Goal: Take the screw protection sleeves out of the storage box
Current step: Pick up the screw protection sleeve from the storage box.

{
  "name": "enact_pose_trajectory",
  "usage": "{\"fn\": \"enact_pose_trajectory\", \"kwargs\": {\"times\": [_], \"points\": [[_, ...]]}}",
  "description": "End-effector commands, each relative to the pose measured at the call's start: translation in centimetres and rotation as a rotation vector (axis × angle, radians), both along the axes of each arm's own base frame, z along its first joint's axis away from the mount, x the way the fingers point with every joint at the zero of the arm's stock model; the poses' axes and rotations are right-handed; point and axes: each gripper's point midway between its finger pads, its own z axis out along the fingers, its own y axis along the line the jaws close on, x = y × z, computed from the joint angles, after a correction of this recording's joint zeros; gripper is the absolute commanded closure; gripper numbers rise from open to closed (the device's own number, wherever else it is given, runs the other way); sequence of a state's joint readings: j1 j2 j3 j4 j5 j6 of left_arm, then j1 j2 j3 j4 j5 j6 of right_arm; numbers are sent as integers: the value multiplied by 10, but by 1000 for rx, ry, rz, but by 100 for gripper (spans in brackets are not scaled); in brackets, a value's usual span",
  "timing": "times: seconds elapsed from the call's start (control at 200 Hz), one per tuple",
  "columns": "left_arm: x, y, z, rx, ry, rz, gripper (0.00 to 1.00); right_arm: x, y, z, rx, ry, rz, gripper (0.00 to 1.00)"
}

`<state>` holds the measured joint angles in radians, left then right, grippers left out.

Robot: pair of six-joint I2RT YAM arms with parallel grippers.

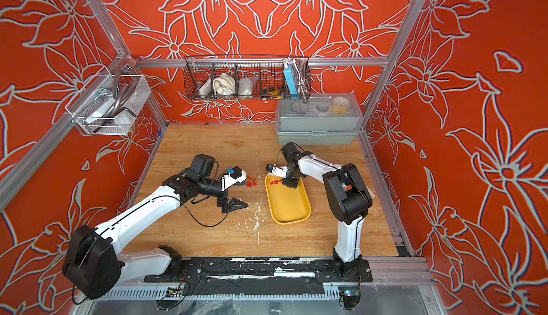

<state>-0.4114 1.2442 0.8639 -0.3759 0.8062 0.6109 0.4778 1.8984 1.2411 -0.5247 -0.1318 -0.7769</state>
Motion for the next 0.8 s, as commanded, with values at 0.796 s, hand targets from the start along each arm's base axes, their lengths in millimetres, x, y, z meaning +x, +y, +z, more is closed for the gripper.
{"fn": "enact_pose_trajectory", "kwargs": {"times": [0.796], "points": [[-5,2,8,-11,-19,-17,2,-46,5,47,132,130,7,100]]}}
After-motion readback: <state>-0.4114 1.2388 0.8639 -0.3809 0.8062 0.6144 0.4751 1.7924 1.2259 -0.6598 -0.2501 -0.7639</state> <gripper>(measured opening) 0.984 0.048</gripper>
